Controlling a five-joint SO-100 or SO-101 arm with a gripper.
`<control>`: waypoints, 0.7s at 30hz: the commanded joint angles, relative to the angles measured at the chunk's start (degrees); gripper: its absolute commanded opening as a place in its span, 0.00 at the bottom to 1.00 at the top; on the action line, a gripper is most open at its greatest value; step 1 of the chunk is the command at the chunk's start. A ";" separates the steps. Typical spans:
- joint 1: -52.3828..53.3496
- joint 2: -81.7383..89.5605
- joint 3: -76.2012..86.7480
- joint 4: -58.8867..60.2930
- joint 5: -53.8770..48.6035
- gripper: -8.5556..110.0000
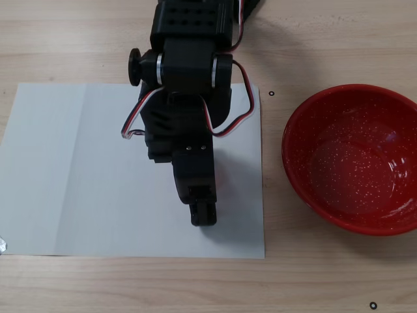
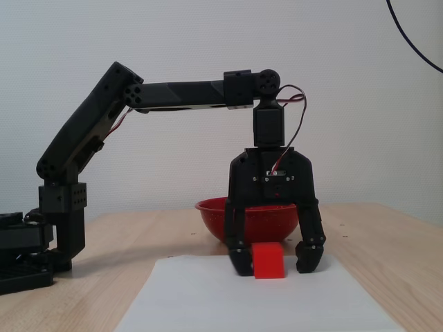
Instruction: Grasp the red cube and put it in the red bowl.
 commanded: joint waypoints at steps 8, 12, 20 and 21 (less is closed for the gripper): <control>-1.58 5.62 -6.15 0.44 -0.09 0.07; -1.67 6.33 -8.35 3.08 -0.79 0.07; -1.23 9.67 -15.21 10.99 -1.76 0.07; -1.23 10.28 -15.64 11.87 -1.76 0.07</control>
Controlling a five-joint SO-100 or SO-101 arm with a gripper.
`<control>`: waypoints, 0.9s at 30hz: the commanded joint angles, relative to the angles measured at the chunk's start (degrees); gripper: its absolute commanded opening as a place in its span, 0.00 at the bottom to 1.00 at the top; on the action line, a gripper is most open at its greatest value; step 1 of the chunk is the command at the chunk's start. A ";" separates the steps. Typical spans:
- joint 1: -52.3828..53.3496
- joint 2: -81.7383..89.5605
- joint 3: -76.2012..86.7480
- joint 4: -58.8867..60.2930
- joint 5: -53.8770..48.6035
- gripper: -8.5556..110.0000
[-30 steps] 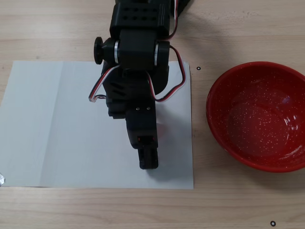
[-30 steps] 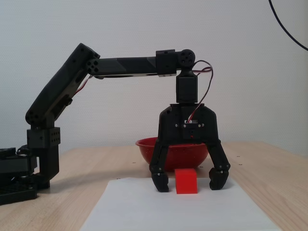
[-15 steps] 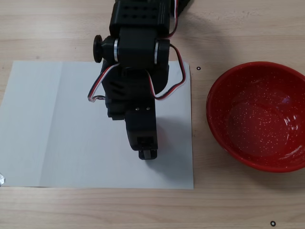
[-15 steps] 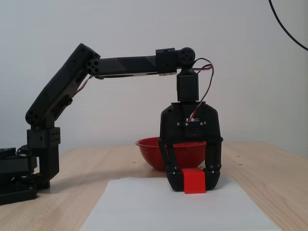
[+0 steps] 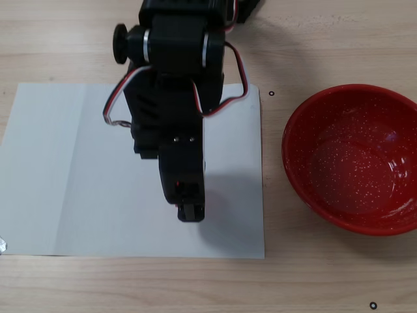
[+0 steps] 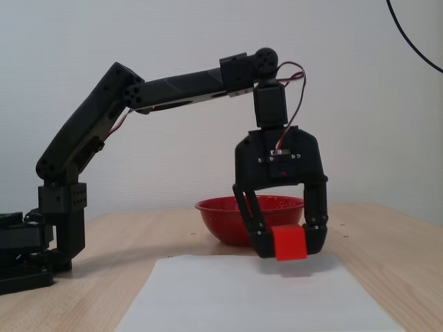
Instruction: Grasp the red cube and put it in the red bowl.
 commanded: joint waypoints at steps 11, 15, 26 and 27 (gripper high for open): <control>2.46 19.34 -7.29 3.25 -0.09 0.07; 4.57 22.94 -6.42 2.99 0.44 0.07; 10.90 32.34 -0.18 1.67 0.44 0.07; 11.69 33.05 0.53 1.23 0.26 0.07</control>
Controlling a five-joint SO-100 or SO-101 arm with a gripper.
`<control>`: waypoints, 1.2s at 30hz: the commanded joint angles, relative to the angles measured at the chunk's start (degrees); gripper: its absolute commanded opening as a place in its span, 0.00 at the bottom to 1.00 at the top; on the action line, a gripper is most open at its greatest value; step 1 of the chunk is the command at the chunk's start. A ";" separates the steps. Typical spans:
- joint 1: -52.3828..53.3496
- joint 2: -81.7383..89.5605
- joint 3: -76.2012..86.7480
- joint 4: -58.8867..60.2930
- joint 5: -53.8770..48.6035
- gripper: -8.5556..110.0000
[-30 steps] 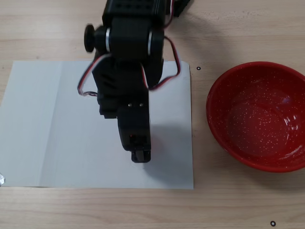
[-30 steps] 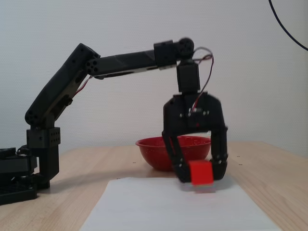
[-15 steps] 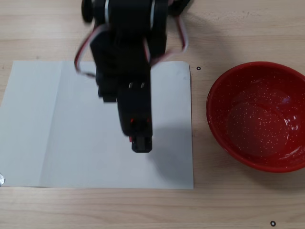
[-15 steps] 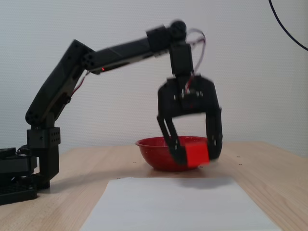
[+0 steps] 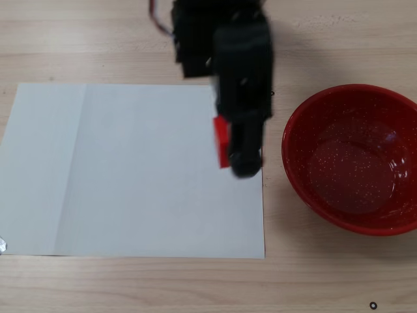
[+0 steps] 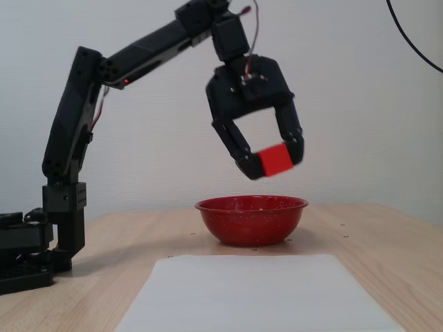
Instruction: Grasp the red cube and put it in the red bowl.
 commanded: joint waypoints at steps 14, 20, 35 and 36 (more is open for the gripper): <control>15.47 14.41 5.27 -8.26 -2.02 0.07; 20.74 14.41 9.14 -12.30 -2.37 0.07; 25.93 9.23 17.23 -24.17 -1.49 0.29; 25.93 9.14 17.23 -23.82 -1.49 0.29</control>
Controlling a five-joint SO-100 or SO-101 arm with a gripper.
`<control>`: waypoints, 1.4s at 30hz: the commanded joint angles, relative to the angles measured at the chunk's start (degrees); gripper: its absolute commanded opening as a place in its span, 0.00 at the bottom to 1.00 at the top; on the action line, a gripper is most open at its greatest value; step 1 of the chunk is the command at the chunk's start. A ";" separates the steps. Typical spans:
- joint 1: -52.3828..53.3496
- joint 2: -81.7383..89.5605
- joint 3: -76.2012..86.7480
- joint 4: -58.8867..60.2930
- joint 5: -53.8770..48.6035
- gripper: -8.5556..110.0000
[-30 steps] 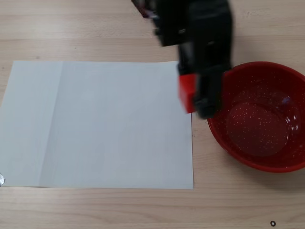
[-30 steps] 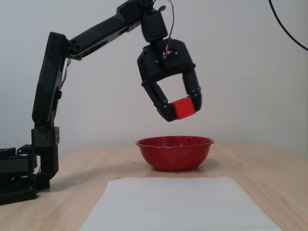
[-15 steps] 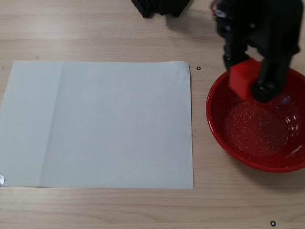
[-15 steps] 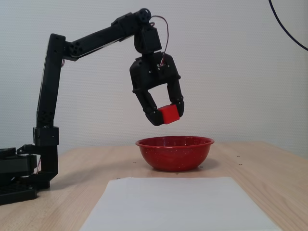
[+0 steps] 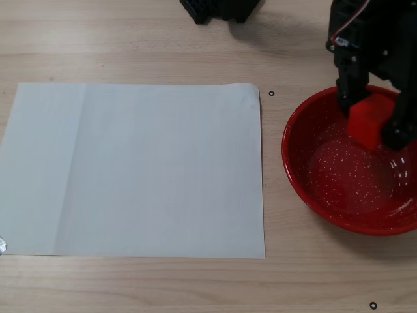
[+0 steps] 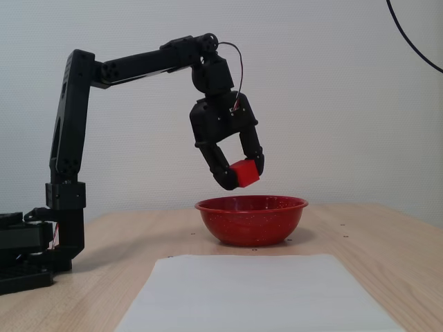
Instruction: Grasp the red cube and put it in the red bowl.
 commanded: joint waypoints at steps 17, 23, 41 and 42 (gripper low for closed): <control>-1.49 7.38 -4.39 1.93 -0.79 0.16; -3.34 10.20 -5.01 5.19 -1.32 0.07; -13.10 28.39 6.15 9.23 0.35 0.07; -13.80 29.62 7.12 9.23 0.44 0.07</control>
